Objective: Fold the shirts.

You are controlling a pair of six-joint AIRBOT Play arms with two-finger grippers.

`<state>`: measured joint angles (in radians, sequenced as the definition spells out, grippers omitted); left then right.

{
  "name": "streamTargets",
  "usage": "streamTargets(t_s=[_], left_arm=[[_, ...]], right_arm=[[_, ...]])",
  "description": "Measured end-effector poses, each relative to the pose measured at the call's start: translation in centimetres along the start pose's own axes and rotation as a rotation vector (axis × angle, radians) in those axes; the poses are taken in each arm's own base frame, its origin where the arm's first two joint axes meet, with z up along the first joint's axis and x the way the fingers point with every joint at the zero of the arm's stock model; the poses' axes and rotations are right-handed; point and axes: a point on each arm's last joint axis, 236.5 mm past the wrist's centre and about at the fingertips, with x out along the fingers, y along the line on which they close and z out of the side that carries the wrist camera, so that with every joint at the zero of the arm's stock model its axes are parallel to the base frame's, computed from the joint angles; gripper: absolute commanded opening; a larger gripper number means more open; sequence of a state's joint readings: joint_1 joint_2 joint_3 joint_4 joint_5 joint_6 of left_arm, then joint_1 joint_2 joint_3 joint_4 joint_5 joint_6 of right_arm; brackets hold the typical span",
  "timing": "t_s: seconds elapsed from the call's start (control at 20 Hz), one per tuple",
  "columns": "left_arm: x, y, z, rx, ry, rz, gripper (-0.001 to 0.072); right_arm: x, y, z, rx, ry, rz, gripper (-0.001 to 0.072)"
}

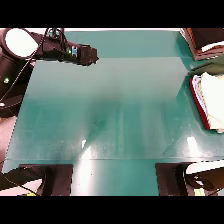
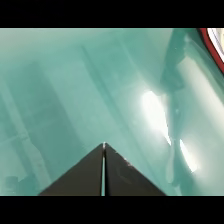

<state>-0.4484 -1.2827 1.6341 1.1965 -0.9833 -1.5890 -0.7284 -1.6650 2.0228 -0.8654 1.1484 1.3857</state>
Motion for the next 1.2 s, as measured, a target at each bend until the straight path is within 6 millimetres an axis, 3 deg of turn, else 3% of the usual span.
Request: streamTargets(t_s=[0.2, 0.4, 0.6, 0.8, 0.85, 0.95, 1.05, 1.1, 1.2], left_arm=[[0.0, 0.0, -0.1, 0.0, 0.004, 0.0, 0.0025], [0.0, 0.0, -0.2, 0.007, 0.008, 0.0, 0.0025], [0.0, 0.0, -0.5, 0.016, 0.02, 0.0, 0.0025], [0.0, 0.0, -0.6, 0.023, 0.025, 0.0, 0.0026], [0.0, 0.0, -0.6, 0.027, 0.026, 0.0, 0.0026], [0.0, 0.0, -0.6, 0.036, 0.027, 0.0, 0.0026], [0.0, 0.0, -0.7, 0.044, 0.028, 0.0, 0.0025], [0.0, 0.0, -0.7, 0.046, 0.028, 0.0, 0.0025], [0.0, 0.0, -0.7, 0.05, 0.028, 0.0, 0.0025]], right_arm=[[-3.7, 2.4, 2.2, -0.029, -0.082, 0.016, 0.0015], [-6.5, 1.9, 1.4, -0.009, -0.083, -0.01, 0.0015], [-8.8, -1.1, -2.4, 0.015, 0.004, -0.099, 0.0016], [-11.1, -6.7, -9.0, 0.055, 0.146, -0.282, 0.002], [-11.8, -8.2, -10.7, 0.071, 0.181, -0.329, 0.0119], [-13.2, -10.9, -14.1, 0.11, 0.247, -0.406, 0.0441], [-14.3, -12.8, -17.2, 0.156, 0.296, -0.458, 0.0612], [-14.9, -13.6, -18.4, 0.179, 0.315, -0.478, 0.0682], [-16.0, -15.0, -20.6, 0.223, 0.35, -0.516, 0.0683]])
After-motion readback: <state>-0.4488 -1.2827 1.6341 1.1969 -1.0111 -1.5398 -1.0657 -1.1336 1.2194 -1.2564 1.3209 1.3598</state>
